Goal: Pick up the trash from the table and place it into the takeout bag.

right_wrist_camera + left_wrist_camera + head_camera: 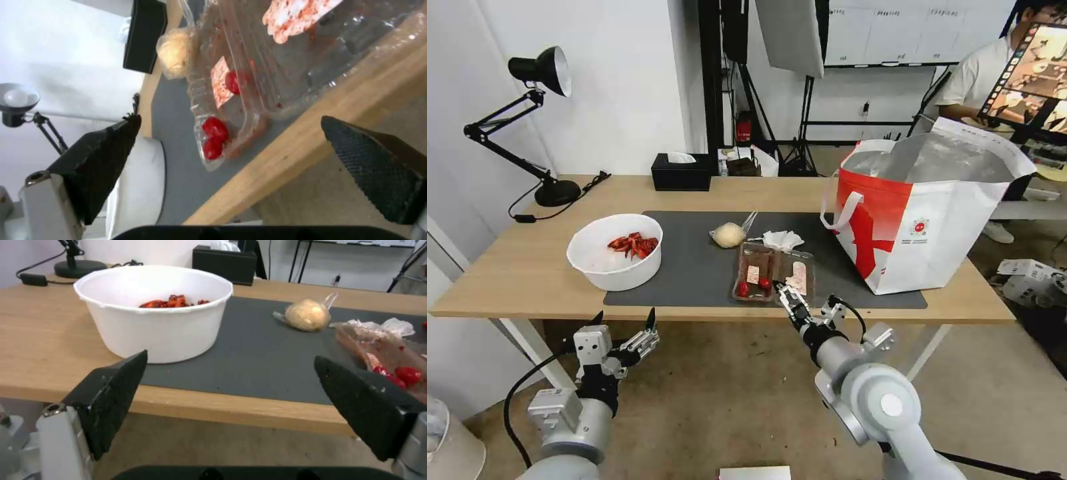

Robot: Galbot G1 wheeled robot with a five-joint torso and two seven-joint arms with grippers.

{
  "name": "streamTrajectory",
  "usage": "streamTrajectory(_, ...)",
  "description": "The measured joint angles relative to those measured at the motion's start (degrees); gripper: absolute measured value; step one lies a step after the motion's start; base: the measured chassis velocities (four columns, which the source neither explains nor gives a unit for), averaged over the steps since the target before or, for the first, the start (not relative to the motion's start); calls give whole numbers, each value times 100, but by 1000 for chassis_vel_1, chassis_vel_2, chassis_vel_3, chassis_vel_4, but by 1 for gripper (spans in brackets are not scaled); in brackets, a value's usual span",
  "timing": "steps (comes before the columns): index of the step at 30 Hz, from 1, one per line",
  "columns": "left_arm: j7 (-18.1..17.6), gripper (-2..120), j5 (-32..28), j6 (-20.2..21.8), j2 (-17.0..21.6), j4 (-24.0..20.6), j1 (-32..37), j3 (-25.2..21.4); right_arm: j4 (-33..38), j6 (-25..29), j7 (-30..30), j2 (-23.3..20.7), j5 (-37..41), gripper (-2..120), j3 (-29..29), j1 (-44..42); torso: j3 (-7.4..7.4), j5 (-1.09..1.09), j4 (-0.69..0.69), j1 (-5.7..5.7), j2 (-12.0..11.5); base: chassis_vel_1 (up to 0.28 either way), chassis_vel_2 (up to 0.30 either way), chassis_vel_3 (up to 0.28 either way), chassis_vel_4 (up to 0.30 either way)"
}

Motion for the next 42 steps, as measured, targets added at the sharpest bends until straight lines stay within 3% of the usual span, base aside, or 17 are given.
streamTrajectory(26, -16, 100, 31, -16, -26, 26, 91, -32, -550, 4, 276, 275, 122, 100, -46, 455, -1, 0, -1, -1, 1, 0, 0, 0, 0)
streamTrajectory(42, -18, 100, 105, -144, -48, 47, 169, -15, -412, 45, -21, 255, -86, 100, -43, 370, 1, 1, 0, 0, 0, 0, 0, 0, 0)
